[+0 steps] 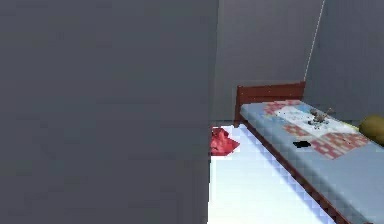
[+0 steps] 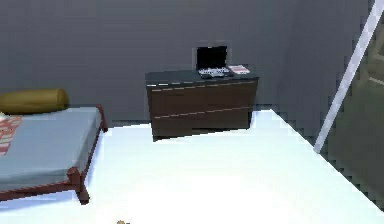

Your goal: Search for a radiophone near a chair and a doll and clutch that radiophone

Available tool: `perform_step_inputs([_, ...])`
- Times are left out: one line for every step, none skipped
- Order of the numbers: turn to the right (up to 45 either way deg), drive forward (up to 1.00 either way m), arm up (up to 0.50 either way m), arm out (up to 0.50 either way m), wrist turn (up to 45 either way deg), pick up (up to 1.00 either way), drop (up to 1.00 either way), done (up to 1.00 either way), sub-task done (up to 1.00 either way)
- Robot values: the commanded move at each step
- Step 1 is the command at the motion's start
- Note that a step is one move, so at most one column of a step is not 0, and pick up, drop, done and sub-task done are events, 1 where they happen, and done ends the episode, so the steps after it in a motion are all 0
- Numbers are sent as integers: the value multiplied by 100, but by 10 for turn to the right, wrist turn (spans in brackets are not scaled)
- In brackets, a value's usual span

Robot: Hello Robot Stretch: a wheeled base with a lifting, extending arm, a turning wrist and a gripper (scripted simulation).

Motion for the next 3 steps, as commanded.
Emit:
perform_step_inputs([-450,0,0,0,0,0,0,0,0])
perform_step_inputs([-450,0,0,0,0,0,0,0,0])
perform_step_inputs([-450,0,0,0,0,0,0,0,0])
